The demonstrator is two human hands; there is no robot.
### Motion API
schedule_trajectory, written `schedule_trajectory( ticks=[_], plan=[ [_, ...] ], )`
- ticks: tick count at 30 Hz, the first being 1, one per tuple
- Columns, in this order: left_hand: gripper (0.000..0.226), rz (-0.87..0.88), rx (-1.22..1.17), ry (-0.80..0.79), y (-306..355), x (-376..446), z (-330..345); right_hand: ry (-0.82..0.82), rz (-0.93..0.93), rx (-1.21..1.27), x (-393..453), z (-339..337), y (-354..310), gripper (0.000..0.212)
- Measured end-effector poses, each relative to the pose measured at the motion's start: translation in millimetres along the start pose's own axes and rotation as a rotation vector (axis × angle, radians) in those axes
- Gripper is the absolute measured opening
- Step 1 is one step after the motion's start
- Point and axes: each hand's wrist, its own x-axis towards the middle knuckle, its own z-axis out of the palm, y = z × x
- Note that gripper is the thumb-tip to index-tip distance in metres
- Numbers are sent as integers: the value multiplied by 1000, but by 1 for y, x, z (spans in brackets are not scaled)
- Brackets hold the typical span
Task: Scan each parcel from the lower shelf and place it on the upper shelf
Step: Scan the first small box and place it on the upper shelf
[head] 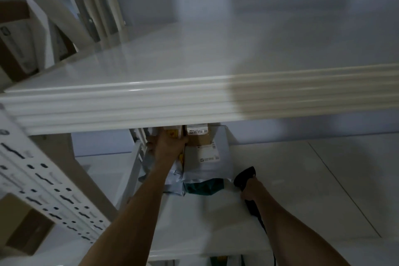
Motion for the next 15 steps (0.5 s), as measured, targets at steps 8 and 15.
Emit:
schedule_trajectory(
  ticks=[8,15],
  plan=[
    [110,-84,70,12,-26,-44,-15,126,-67,382,-15,-11,10,68],
    [85,-190,-258,-96,-34,-54,-21,340,-117,645,-66,-39,13,19]
  ],
)
